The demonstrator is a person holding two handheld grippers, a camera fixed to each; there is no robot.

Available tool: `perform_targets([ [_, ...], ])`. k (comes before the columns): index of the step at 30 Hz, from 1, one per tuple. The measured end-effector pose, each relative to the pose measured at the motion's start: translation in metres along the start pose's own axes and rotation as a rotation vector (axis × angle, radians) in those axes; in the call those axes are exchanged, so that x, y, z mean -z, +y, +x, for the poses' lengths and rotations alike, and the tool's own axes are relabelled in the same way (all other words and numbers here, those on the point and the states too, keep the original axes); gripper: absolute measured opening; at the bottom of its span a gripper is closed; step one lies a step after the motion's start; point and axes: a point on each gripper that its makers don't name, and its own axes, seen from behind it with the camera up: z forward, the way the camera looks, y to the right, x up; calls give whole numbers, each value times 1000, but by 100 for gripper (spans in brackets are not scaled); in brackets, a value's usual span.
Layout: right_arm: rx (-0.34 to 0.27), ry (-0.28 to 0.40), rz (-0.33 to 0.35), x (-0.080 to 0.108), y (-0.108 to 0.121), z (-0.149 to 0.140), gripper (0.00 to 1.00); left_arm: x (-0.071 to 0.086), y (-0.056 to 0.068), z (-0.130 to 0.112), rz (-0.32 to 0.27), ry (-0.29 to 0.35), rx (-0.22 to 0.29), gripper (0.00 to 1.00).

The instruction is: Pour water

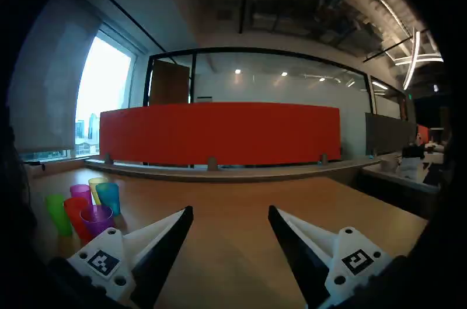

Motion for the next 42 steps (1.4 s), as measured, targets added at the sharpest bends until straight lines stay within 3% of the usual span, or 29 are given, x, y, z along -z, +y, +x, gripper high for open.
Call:
perform_targets([
  [17, -14, -11, -9, -3, 7, 4, 100, 0, -3, 6, 4, -23, 2, 83],
  [26, 9, -33, 8, -8, 10, 43, 100, -6, -8, 44, -16, -42, 50, 83],
  [33, 40, -43, 33, -11, 4, 91, 100, -11, -8, 94, -55, -31, 35, 83],
  [42, 13, -53, 87, -16, -14, 148, 100, -16, -2, 145, -106, -37, 41, 83],
])
